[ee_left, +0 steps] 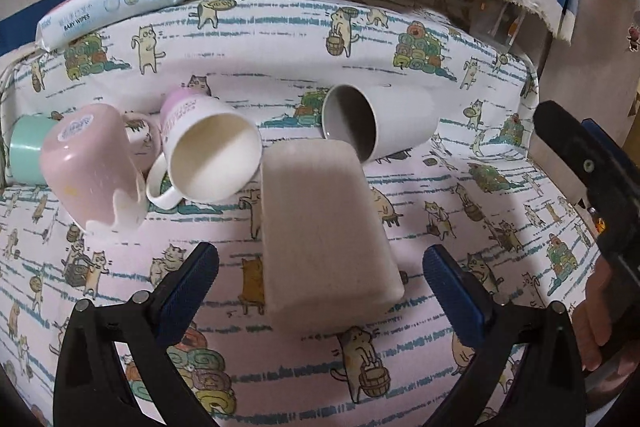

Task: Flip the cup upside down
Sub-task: 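Lift the beige cup with the left tool and turn it rim-down, then lower the beige cup rim-down onto the cloth and open the left tool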

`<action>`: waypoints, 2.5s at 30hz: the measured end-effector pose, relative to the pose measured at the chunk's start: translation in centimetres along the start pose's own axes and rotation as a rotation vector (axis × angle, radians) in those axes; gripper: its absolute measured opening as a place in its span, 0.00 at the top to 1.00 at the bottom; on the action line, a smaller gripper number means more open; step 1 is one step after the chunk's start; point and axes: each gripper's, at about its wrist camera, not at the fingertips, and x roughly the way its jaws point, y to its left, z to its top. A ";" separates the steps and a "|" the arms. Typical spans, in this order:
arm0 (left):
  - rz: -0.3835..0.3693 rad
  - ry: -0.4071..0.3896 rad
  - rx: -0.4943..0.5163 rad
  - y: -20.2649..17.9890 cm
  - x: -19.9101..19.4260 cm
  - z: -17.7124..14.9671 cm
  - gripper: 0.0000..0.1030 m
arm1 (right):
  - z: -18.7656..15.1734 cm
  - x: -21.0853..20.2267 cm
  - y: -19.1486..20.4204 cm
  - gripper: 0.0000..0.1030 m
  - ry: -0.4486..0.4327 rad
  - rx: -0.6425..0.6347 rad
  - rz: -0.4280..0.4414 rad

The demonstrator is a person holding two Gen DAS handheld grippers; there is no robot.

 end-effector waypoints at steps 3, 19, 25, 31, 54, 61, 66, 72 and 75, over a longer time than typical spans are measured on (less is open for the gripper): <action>0.009 0.023 -0.006 -0.1 0.5 0.0 0.16 | -0.1 0.1 -0.1 0.00 0.004 0.001 -0.017; -0.009 0.006 -0.041 1.2 -1.1 0.6 0.36 | -0.3 0.9 -1.3 0.00 0.044 0.045 -0.056; 0.010 -0.043 -0.020 1.4 -2.4 2.1 0.36 | -0.4 1.1 -1.3 0.00 0.051 0.040 -0.070; 0.048 -0.080 0.021 1.5 -2.9 3.6 0.36 | -0.4 1.3 -1.3 0.00 0.058 0.036 -0.084; 0.060 -0.159 0.090 1.9 -2.4 3.0 0.18 | -0.7 1.9 -1.4 0.00 0.084 0.039 -0.094; 0.076 -0.256 0.122 3.0 -4.0 2.7 0.08 | -0.8 1.8 -1.3 0.00 0.077 0.036 -0.079; 0.063 -0.417 0.112 4.6 -6.6 1.7 0.00 | -0.7 1.4 -1.3 0.00 0.059 0.046 -0.054; 0.072 -0.506 0.074 7.5 -8.5 1.6 0.00 | -0.6 0.5 -1.3 0.00 0.022 0.073 -0.002; 0.089 -0.538 0.067 8.7 -9.1 1.5 0.00 | -0.5 0.2 -1.0 0.00 0.002 0.070 0.009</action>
